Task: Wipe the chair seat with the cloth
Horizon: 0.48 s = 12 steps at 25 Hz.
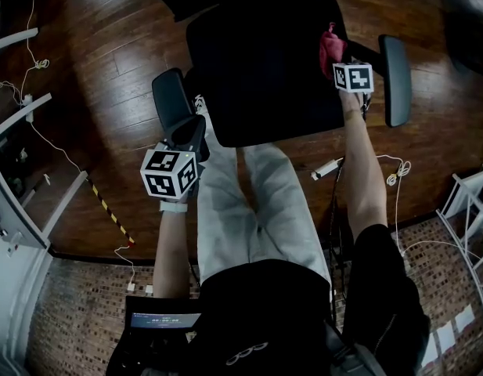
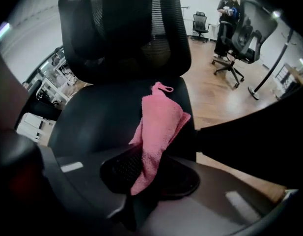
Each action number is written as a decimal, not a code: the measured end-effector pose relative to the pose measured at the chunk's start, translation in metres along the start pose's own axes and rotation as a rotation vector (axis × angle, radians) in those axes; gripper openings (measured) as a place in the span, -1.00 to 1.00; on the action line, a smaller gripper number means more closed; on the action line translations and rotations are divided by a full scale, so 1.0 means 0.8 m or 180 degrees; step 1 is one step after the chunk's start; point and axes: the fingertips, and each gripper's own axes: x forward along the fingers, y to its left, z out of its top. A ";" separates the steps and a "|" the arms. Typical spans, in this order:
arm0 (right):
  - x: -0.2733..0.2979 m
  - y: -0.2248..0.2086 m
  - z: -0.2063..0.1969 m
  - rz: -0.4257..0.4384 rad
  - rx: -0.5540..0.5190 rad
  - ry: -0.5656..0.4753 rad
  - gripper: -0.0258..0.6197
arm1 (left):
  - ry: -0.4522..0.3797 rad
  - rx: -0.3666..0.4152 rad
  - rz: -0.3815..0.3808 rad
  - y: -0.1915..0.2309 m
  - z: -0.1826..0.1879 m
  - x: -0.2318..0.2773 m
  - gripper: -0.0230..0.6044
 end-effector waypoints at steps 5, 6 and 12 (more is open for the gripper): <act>-0.035 -0.055 -0.013 -0.0754 -0.0123 0.0187 -0.71 | 0.0006 0.0012 -0.0001 0.002 0.002 0.001 -0.96; -0.043 -0.063 -0.016 -0.0950 -0.0239 0.0259 -0.71 | 0.0002 0.0019 0.0002 0.001 0.002 0.001 -0.96; -0.033 -0.028 -0.024 -0.1160 -0.0691 0.0291 -0.71 | 0.0003 0.0000 -0.0040 0.000 0.002 0.000 -0.96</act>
